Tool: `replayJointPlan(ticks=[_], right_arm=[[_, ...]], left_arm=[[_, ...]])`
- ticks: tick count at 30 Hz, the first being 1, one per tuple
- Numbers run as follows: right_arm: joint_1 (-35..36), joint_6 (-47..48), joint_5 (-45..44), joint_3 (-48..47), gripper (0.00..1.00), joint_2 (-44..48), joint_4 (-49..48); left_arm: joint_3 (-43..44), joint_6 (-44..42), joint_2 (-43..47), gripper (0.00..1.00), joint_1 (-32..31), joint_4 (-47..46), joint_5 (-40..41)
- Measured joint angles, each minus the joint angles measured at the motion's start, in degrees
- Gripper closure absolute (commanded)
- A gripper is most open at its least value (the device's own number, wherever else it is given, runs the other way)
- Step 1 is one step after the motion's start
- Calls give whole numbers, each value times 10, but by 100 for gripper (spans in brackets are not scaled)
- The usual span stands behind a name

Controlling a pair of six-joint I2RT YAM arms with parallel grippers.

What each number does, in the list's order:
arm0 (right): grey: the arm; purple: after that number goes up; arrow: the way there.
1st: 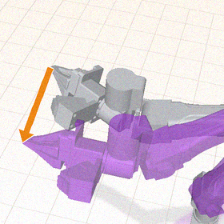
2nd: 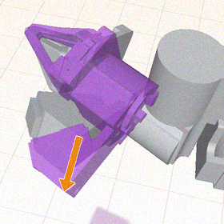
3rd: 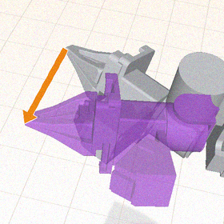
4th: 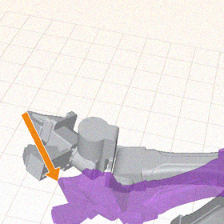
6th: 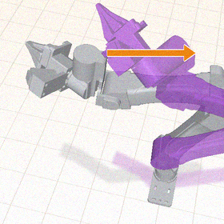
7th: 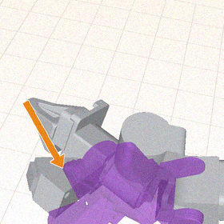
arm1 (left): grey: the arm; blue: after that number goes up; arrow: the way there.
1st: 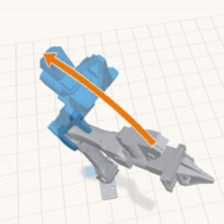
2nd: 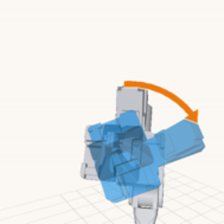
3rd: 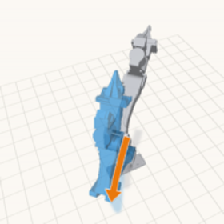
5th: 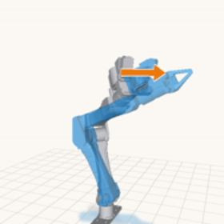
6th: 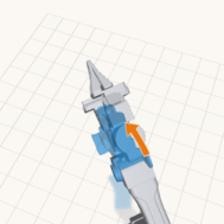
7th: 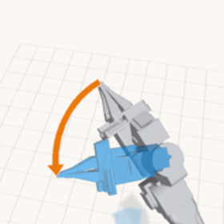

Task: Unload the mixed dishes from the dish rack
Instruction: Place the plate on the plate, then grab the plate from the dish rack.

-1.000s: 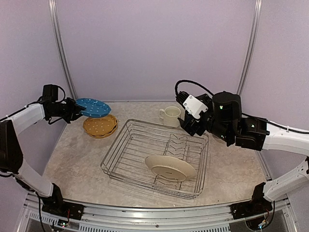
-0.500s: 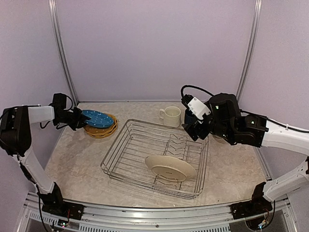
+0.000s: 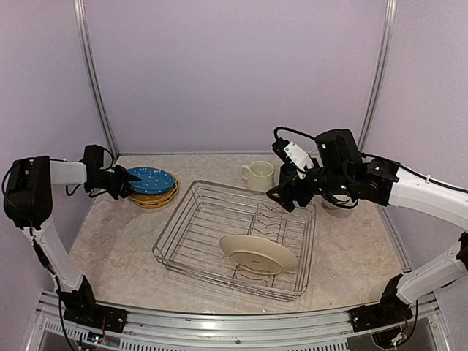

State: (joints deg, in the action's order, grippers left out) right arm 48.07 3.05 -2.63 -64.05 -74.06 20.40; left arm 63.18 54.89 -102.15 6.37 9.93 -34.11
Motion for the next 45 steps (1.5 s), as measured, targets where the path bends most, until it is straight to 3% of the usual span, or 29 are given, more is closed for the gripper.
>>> replayJointPlan(ticks=[4, 9, 13, 24, 28, 33, 42, 45], right_arm=[[-7, -14, 112, -24, 6, -16, 18], [-5, -17, 250, -45, 9, -30, 30], [7, -8, 288, -51, 13, -58, 50], [73, 2, 276, -75, 18, -103, 146], [82, -4, 254, -75, 25, -103, 167], [85, -9, 232, -75, 42, -107, 190], [92, -14, 243, -75, 53, -113, 194], [92, -15, 250, -75, 51, -113, 196]], left_arm=[[0, -11, 1, 35, -5, 12, 13], [0, -30, 7, 26, -16, 38, 39], [0, -47, 27, 18, -23, 60, 59], [0, -84, 94, 6, -26, 120, 110], [0, -92, 119, 2, -26, 132, 121], [0, -102, 136, 1, -27, 153, 128], [11, -117, 186, 1, -27, 198, 144], [16, -119, 206, 1, -27, 204, 147]])
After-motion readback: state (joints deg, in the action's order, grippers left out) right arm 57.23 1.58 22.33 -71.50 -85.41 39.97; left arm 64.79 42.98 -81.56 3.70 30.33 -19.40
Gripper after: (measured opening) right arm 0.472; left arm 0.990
